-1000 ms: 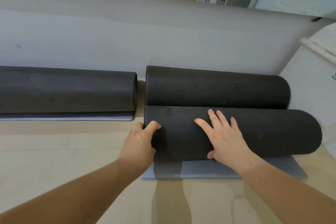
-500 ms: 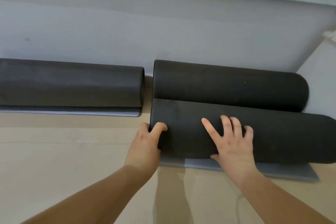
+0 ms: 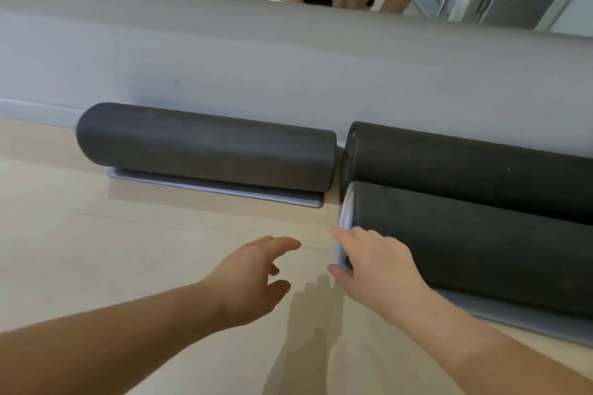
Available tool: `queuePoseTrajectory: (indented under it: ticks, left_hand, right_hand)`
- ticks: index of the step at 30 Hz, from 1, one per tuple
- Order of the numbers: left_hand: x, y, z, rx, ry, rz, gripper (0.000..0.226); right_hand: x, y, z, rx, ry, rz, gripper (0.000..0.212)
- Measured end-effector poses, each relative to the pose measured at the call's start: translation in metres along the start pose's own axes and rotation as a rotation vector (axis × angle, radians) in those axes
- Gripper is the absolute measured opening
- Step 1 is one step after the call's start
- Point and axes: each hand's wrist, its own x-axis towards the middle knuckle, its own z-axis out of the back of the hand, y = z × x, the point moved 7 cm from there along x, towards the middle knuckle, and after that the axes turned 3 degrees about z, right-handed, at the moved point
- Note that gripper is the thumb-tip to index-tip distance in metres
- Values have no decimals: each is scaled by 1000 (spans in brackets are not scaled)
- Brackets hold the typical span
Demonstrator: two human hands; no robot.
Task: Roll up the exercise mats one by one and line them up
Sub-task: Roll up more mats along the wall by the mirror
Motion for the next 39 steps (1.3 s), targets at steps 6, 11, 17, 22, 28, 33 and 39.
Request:
queuePoseTrajectory:
  ticks: [6, 11, 17, 22, 28, 33, 39]
  left_hand:
    - [-118, 130, 102, -4, -25, 147, 55]
    - [-240, 263, 170, -73, -135, 293, 55]
    - [-394, 418, 208, -335, -317, 502, 56]
    - [-529, 532, 217, -555, -464, 684, 57]
    - [-690, 631, 230, -702, -696, 878, 61]
    - [-826, 685, 211, -738, -893, 1069, 61]
    - [-1004, 703, 184, -564, -1072, 1308, 53]
  right_hand:
    - [31, 189, 39, 22, 266, 283, 51]
    - [36, 355, 69, -43, 248, 440, 49]
    - [17, 581, 80, -55, 247, 592, 45]
    - [-25, 781, 65, -59, 283, 761, 56]
    - [-96, 981, 18, -22, 391, 936, 58]
    - [-169, 1099, -27, 129, 524, 1023, 50]
    - [-288, 1179, -74, 223, 774, 1114, 47]
